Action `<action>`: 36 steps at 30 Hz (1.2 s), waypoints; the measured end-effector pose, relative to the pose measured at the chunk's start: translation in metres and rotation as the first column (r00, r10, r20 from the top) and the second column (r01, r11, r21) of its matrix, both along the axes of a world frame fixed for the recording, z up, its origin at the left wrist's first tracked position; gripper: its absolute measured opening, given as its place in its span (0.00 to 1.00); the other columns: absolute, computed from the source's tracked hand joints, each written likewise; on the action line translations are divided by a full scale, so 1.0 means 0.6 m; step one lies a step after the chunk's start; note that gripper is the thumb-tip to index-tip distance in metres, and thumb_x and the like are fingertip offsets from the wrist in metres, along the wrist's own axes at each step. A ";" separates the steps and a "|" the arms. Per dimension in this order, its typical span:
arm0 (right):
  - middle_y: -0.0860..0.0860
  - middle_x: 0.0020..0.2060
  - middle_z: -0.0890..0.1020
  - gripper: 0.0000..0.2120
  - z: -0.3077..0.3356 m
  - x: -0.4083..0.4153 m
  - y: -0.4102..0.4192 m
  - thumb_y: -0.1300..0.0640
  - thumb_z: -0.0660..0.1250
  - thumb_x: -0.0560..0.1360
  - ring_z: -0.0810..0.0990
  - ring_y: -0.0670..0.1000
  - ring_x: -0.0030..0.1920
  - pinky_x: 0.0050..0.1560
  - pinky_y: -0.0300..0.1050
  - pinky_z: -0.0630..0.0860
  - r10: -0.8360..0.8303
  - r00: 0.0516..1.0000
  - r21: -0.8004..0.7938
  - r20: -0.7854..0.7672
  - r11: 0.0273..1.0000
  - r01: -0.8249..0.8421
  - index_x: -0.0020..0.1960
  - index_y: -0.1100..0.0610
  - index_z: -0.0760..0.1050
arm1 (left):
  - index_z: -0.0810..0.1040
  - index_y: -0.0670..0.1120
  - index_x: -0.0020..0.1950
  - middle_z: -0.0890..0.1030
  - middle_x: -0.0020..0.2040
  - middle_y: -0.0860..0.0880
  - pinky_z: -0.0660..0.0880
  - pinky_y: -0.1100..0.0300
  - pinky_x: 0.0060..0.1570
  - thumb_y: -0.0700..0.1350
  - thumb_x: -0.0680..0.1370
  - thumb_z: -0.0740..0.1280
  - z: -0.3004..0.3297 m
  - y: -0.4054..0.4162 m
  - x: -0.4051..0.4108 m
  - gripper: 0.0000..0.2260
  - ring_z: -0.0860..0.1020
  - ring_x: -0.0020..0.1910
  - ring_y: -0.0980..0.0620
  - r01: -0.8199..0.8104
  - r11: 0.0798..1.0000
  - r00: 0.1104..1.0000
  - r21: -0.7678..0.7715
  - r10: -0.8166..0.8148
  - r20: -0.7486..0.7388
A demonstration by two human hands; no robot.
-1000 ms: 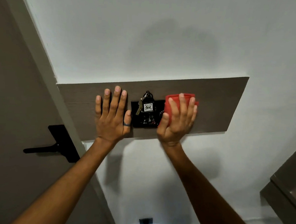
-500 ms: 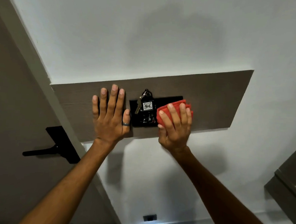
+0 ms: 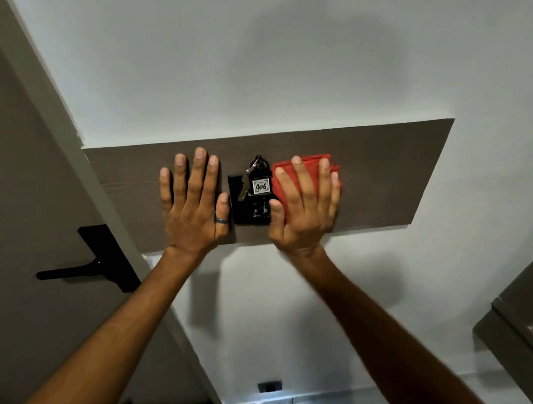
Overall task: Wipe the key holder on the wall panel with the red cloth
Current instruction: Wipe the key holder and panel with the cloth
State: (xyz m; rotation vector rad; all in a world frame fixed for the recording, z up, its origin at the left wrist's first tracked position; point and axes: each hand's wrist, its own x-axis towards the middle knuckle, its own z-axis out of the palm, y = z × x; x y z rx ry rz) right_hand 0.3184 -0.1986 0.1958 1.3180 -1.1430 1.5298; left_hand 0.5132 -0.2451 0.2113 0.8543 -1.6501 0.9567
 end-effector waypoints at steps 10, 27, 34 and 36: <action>0.56 0.70 0.80 0.19 0.011 -0.033 0.008 0.48 0.57 0.85 0.72 0.64 0.76 0.79 0.62 0.66 -0.039 0.976 0.002 -0.212 0.999 0.040 0.70 0.53 0.78 | 0.55 0.45 0.83 0.50 0.84 0.49 0.46 0.45 0.82 0.51 0.84 0.53 -0.005 -0.004 0.000 0.27 0.48 0.83 0.45 0.011 1.000 1.000 -0.019 -0.011 -0.011; 0.57 0.75 0.73 0.20 -0.042 0.049 0.046 0.51 0.61 0.86 0.65 0.62 0.81 0.78 0.67 0.67 0.061 0.989 -0.026 -0.138 0.998 -0.065 0.75 0.55 0.70 | 0.56 0.46 0.83 0.50 0.84 0.49 0.48 0.45 0.81 0.51 0.85 0.55 0.029 -0.008 0.050 0.27 0.48 0.83 0.45 0.006 1.000 0.995 -0.014 -0.004 0.098; 0.56 0.70 0.76 0.18 -0.054 0.101 -0.022 0.44 0.59 0.84 0.64 0.61 0.79 0.81 0.60 0.62 -0.139 0.988 -0.091 -0.075 0.987 0.132 0.70 0.51 0.75 | 0.57 0.46 0.83 0.58 0.81 0.47 0.48 0.45 0.81 0.51 0.84 0.56 0.028 -0.008 0.053 0.27 0.47 0.83 0.47 0.029 1.000 0.996 -0.012 -0.028 0.079; 0.55 0.71 0.74 0.18 -0.071 0.128 -0.025 0.45 0.58 0.85 0.62 0.60 0.81 0.81 0.60 0.61 -0.131 0.991 -0.093 -0.005 0.987 0.130 0.70 0.52 0.74 | 0.57 0.46 0.82 0.60 0.80 0.46 0.48 0.45 0.81 0.51 0.84 0.56 0.028 -0.007 0.053 0.27 0.47 0.83 0.47 0.032 0.999 0.996 -0.009 -0.032 0.080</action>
